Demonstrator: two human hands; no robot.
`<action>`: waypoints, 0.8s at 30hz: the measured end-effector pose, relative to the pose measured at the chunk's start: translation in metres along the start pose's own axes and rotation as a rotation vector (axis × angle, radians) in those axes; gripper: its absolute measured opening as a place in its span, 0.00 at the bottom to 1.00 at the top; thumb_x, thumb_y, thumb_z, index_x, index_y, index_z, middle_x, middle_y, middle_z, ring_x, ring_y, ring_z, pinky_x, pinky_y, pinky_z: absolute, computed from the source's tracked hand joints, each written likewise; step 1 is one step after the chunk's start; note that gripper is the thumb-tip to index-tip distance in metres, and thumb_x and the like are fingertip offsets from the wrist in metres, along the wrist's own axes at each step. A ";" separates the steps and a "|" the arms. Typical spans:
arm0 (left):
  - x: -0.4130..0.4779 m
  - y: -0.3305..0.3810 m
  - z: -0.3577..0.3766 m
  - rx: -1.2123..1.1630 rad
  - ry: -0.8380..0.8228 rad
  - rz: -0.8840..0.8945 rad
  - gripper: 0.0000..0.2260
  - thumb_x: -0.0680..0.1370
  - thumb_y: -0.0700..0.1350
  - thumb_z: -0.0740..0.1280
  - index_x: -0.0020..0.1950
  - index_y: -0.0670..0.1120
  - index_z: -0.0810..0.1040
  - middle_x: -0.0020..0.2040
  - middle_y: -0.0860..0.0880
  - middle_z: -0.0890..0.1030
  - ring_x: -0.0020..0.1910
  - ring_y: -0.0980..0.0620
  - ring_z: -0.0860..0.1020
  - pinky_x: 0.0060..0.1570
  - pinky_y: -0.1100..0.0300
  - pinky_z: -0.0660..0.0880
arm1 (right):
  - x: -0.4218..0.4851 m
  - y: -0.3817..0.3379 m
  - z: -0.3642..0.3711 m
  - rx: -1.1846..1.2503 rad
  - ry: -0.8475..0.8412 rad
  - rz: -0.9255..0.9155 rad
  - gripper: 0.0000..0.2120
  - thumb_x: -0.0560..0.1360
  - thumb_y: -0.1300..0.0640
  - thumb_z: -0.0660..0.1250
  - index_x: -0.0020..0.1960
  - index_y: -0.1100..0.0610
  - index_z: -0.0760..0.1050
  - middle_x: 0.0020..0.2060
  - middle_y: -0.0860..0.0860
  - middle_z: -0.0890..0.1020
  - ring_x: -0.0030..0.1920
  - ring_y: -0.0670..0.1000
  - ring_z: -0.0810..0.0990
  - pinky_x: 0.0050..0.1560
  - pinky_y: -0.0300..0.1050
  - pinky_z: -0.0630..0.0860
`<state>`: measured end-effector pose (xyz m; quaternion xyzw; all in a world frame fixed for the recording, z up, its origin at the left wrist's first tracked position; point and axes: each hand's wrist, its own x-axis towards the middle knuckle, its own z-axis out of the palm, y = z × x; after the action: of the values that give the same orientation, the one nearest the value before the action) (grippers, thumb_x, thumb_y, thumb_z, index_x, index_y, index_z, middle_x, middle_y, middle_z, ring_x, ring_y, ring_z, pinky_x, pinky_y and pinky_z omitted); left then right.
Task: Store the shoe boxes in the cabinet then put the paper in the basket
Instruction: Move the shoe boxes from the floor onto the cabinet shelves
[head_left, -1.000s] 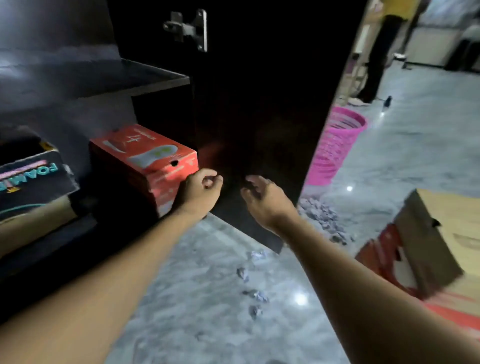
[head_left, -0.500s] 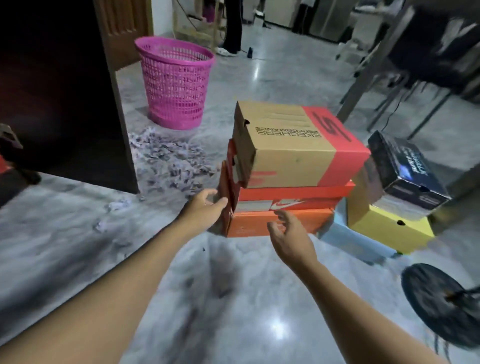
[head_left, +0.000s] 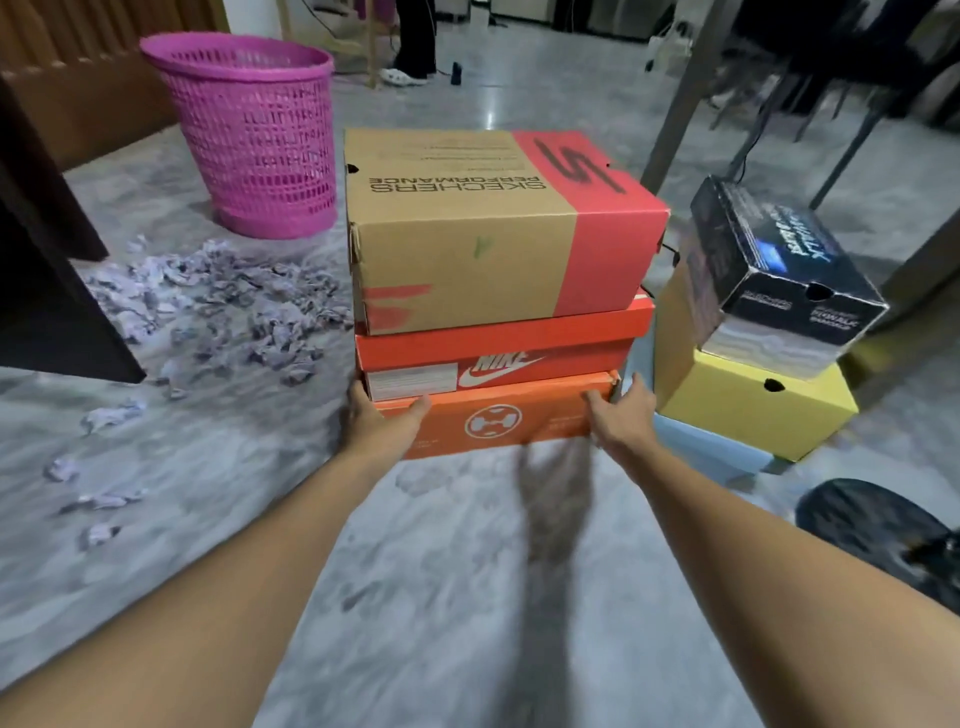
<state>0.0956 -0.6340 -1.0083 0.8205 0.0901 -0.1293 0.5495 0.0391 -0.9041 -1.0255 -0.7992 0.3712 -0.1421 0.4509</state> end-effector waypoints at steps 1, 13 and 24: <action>0.000 0.000 0.002 0.000 0.012 0.014 0.35 0.74 0.57 0.71 0.75 0.50 0.58 0.71 0.47 0.69 0.70 0.45 0.69 0.68 0.53 0.66 | 0.015 0.009 0.004 0.021 -0.009 0.018 0.37 0.61 0.38 0.63 0.63 0.59 0.67 0.62 0.62 0.74 0.62 0.65 0.76 0.61 0.64 0.75; 0.005 -0.010 -0.003 0.030 0.109 0.022 0.29 0.71 0.57 0.73 0.68 0.49 0.68 0.63 0.49 0.77 0.62 0.46 0.75 0.61 0.53 0.72 | 0.016 0.009 0.022 0.143 -0.020 -0.011 0.39 0.58 0.38 0.68 0.66 0.52 0.70 0.58 0.56 0.78 0.57 0.56 0.79 0.63 0.58 0.75; -0.024 -0.035 -0.035 0.029 0.188 -0.001 0.23 0.69 0.58 0.73 0.57 0.53 0.68 0.56 0.52 0.77 0.56 0.48 0.77 0.57 0.53 0.74 | -0.047 0.020 0.027 0.032 -0.050 -0.049 0.47 0.56 0.33 0.71 0.69 0.52 0.65 0.62 0.55 0.77 0.59 0.58 0.79 0.62 0.61 0.76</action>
<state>0.0664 -0.5884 -1.0184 0.8367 0.1398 -0.0536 0.5268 0.0131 -0.8601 -1.0518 -0.8039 0.3378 -0.1392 0.4693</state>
